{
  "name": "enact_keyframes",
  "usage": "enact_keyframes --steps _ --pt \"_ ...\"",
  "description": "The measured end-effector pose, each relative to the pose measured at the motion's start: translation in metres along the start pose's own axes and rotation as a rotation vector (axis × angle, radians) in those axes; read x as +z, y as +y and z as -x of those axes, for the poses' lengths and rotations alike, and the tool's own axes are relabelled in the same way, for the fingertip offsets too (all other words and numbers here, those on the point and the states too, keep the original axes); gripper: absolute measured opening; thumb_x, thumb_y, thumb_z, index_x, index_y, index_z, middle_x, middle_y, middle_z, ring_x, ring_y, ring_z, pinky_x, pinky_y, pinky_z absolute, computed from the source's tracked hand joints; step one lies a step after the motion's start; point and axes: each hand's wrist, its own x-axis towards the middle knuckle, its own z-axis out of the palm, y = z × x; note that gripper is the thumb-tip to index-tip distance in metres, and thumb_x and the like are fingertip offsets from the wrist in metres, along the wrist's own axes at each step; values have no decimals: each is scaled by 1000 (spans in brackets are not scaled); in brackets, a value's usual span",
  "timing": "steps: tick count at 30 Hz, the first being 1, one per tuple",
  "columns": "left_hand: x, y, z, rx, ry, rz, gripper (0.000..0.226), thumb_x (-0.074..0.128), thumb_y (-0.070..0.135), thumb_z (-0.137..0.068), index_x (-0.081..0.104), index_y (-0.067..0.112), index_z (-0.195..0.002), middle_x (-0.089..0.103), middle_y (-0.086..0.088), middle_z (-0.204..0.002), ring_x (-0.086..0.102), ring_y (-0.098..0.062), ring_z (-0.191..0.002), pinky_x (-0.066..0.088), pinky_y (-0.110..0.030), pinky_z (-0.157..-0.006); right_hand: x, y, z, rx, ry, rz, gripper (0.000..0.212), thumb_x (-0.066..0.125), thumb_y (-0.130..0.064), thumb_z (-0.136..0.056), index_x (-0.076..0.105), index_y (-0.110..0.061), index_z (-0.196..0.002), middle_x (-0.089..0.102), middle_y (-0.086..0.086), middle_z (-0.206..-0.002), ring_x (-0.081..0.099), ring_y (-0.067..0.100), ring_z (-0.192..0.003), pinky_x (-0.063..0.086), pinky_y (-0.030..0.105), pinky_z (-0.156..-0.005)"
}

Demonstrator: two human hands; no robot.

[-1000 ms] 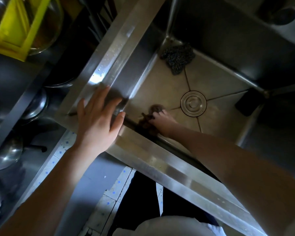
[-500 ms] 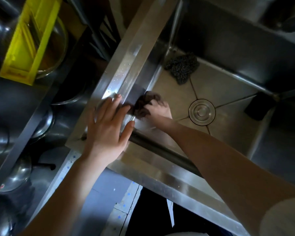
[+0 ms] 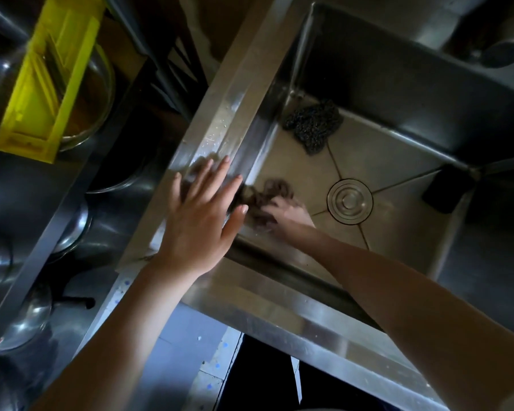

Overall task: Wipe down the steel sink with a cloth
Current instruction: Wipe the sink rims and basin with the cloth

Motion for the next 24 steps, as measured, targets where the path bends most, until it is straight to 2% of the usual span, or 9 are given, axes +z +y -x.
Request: enact_keyframes --steps 3,7,10,14,18,21,24 --pt "2 0 -6 12 51 4 45 43 37 -92 57 14 -128 39 -7 -148 37 -24 -136 21 -56 -109 16 1 27 -162 -46 23 45 52 -46 -88 56 -24 -127 53 8 -129 48 28 -121 24 36 -108" --pt "4 1 -14 18 61 6 43 47 35 -90 59 14 -125 42 -7 -146 41 -25 -133 20 -54 -108 21 13 35 -220 -71 61 44 49 -37 -91 49 -29 -135 46 1 -140 40 20 -132 16 37 -112" --pt "2 3 -18 5 58 46 43 49 33 -89 59 14 -126 45 -7 -144 42 -26 -133 18 -53 -109 9 20 20 -219 -62 41 44 53 -33 -90 49 -32 -135 47 -2 -139 40 19 -132 20 37 -110" --pt "1 3 -21 -39 9 110 43 47 34 -91 55 19 -130 40 -2 -148 32 -21 -139 10 -53 -111 -18 25 -15 -104 13 22 44 55 -34 -89 51 -33 -132 45 -2 -141 43 22 -130 27 37 -108" --pt "5 1 -24 -77 -15 130 40 49 32 -94 52 22 -133 32 3 -152 24 -17 -142 1 -50 -112 -46 26 -59 112 123 -143 42 55 -28 -88 53 -32 -130 41 2 -145 48 29 -125 33 38 -104" --pt "10 3 -25 -73 6 125 39 53 30 -91 56 19 -129 36 -1 -150 29 -22 -140 5 -52 -110 -54 22 -77 198 141 -180 43 54 -26 -87 54 -30 -130 43 4 -143 51 31 -122 38 39 -104" --pt "12 4 -25 -96 31 131 39 56 31 -90 57 20 -128 37 1 -150 30 -19 -139 9 -56 -110 -47 15 -67 169 104 -156 43 57 -29 -85 55 -29 -127 48 4 -137 52 30 -121 39 40 -102"
